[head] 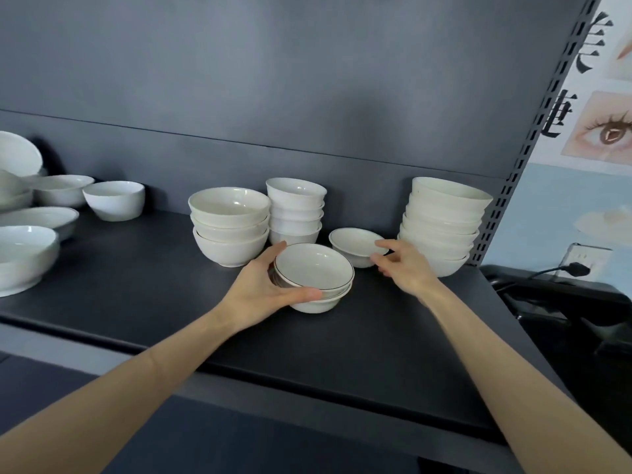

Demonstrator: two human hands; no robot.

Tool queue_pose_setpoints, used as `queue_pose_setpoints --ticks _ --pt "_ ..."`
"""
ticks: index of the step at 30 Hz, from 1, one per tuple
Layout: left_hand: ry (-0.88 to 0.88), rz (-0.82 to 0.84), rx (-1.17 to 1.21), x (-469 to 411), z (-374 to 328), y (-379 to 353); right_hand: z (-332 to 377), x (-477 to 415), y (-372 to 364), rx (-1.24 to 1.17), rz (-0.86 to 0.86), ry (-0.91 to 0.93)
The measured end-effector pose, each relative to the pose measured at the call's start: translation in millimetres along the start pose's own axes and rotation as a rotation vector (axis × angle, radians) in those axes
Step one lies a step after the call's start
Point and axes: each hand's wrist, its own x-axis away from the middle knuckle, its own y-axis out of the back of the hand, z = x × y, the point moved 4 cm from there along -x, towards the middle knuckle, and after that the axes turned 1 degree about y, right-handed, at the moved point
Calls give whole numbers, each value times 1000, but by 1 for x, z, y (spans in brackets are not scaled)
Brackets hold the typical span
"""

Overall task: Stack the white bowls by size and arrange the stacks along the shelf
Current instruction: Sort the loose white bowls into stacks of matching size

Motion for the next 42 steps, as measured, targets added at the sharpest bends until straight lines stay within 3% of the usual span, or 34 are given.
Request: queue_pose_setpoints --ticks 8,16,21,26,34,42 --pt "12 6 37 0 3 -2 0 -4 -6 2 13 1" --pt "-13 26 60 -1 5 -4 8 9 5 -233 -76 7" --pt "-5 32 85 -3 7 -4 25 40 23 -353 -125 103" --pt "-6 37 80 -2 7 -3 59 64 26 -373 -30 263" --pt "-48 57 149 -1 6 -3 82 75 9 -214 190 358" --pt "-54 75 187 -2 7 0 78 72 -1 -137 207 370"
